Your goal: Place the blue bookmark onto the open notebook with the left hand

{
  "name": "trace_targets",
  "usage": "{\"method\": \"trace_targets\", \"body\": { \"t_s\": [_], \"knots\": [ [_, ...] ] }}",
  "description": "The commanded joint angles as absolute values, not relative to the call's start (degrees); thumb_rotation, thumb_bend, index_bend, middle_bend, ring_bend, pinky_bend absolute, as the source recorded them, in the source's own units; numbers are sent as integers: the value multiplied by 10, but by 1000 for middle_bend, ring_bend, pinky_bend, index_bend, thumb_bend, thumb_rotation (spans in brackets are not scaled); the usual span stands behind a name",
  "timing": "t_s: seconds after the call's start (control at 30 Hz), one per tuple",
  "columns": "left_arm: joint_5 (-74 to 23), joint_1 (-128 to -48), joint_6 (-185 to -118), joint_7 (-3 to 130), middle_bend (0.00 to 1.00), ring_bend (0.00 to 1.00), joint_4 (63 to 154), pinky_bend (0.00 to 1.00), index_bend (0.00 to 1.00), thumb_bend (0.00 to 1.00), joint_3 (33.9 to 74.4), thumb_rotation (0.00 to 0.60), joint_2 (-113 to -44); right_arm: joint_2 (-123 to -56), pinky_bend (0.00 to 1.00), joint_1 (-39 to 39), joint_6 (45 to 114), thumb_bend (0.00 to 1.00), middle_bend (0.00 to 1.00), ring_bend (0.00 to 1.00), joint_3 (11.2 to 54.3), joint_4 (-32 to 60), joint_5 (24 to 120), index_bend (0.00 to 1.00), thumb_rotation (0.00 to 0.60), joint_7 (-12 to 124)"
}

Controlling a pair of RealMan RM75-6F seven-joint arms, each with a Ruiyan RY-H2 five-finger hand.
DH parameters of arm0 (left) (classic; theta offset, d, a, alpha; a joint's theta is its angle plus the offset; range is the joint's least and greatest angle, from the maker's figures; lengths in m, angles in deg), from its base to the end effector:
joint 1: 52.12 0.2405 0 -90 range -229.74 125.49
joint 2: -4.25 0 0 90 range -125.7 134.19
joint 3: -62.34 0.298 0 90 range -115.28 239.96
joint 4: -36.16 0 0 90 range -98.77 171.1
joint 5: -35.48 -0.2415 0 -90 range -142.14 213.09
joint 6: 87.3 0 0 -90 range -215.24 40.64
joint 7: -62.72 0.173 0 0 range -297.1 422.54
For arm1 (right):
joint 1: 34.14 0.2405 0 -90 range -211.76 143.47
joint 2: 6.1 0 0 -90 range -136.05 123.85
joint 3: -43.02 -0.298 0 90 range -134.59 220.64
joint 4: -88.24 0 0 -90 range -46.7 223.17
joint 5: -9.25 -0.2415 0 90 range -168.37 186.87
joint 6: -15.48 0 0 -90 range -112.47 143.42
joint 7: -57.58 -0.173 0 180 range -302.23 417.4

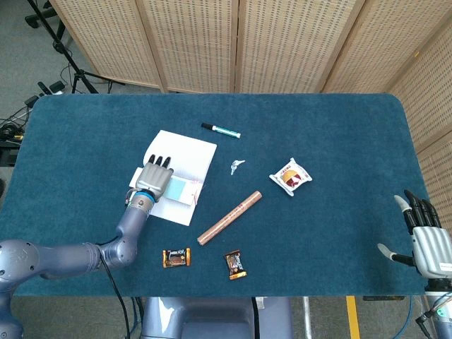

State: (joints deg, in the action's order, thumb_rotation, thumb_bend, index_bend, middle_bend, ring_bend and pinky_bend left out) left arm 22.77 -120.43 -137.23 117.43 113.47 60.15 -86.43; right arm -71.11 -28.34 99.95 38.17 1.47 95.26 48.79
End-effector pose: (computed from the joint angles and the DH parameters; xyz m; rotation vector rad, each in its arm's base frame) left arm -0.1457 0.4777 -0.0800 -1.9158 -0.7796 -0.2717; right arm -0.3747 -0.2320 0.1586 1.3455 -0.9293 0.9932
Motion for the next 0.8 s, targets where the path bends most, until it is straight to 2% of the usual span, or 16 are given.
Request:
{"method": "trace_targets", "body": {
  "t_s": [0.03,0.8],
  "knots": [
    [229,-1204,-1373,1173,0,0,1133,0,381,270,600,600,-866,-711,0,-283,999,182,0,0,382,14,953,0,600,489],
    [235,-1206,-1372,1175,0,0,1117,0,382,269,592,600,-881,-710,0,-285,1005,182,0,0,384,14,959,0,600,484]
  ]
}}
